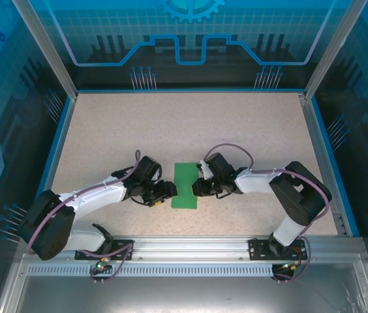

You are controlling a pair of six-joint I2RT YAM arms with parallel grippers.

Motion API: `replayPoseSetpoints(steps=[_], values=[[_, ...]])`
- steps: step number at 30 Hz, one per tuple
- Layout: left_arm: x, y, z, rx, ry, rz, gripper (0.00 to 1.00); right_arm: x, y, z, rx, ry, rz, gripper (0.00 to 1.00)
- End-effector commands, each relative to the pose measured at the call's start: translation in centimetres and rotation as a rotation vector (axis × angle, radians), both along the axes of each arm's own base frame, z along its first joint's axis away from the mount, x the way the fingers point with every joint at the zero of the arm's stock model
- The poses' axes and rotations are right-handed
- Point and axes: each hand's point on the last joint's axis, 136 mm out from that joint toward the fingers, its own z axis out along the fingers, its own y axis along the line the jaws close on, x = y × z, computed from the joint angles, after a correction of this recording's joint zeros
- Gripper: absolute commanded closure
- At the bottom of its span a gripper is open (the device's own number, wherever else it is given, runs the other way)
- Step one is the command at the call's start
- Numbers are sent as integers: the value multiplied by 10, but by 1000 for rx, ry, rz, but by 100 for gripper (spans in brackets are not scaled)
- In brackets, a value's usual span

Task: Fold a paper plane with a square sheet of paper (pick it up from the middle)
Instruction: Fold the triangle a second time at the center of the table.

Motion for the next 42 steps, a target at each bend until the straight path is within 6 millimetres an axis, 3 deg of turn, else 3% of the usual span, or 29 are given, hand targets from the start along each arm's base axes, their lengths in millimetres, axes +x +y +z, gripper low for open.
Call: replayPoseSetpoints(steps=[1,14,34,42], values=[[0,-12,1,-64,5,10,37,-5,2,-8,-19,6,4,85],[-2,-15,-9,-100,3,29,37,-12,-6,-22,-50,23,-1,85],[-15,-19,-16,-101,59,45,46,-16,-13,-31,-43,37,-22,85],[-21,3,-20,36,61,40,48,-18,-16,-33,-44,43,-26,85]])
